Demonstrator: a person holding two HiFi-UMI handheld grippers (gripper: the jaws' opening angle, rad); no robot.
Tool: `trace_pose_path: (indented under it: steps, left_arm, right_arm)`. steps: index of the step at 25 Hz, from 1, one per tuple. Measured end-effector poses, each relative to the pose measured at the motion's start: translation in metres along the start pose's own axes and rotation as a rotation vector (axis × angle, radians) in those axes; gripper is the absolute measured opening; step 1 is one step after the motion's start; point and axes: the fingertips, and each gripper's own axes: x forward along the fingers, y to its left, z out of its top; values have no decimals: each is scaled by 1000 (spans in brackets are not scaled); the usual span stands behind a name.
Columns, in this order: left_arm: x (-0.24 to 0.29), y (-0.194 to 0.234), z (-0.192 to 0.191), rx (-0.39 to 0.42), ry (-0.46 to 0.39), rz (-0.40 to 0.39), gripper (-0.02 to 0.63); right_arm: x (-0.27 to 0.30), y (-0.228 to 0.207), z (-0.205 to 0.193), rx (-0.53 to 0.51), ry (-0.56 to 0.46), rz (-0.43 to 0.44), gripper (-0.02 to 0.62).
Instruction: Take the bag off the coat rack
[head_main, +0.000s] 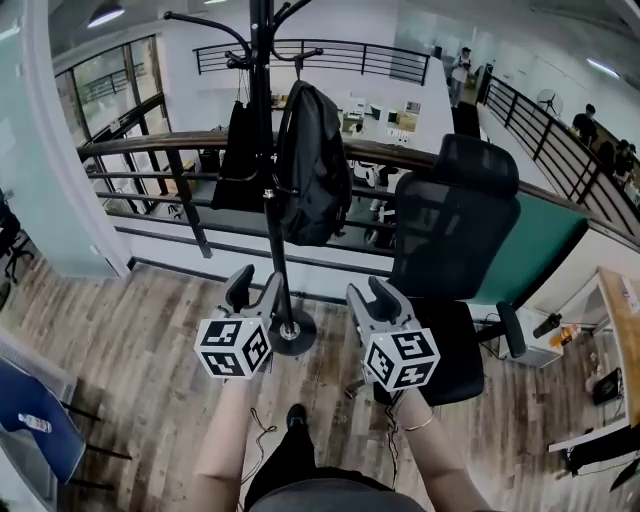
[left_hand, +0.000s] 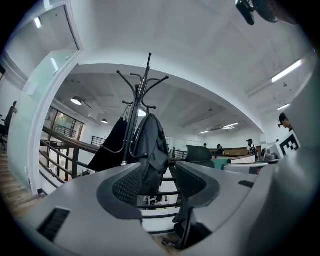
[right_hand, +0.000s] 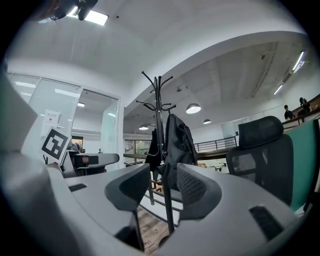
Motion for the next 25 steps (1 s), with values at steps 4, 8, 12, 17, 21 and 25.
trace_pose_path:
  steps: [4, 8, 12, 17, 21, 25]
  left_arm:
    - [55, 32, 17, 7, -22, -26, 213]
    - [106, 55, 39, 27, -27, -65, 219]
    - [148, 69, 67, 45, -42, -107, 236]
    - [186, 70, 96, 53, -87, -168, 271]
    - [212, 63, 112, 62, -108, -210, 287]
    - [233, 52, 121, 67, -106, -242, 300]
  right_arm:
    - [56, -22, 18, -24, -29, -32, 158]
    - [107, -40, 43, -44, -63, -66, 158]
    - [150, -50, 75, -77, -103, -83, 167]
    - [187, -56, 103, -120, -130, -95, 197]
    - [205, -63, 118, -143, -146, -98, 224]
    - [219, -74, 124, -173, -133, -101, 252]
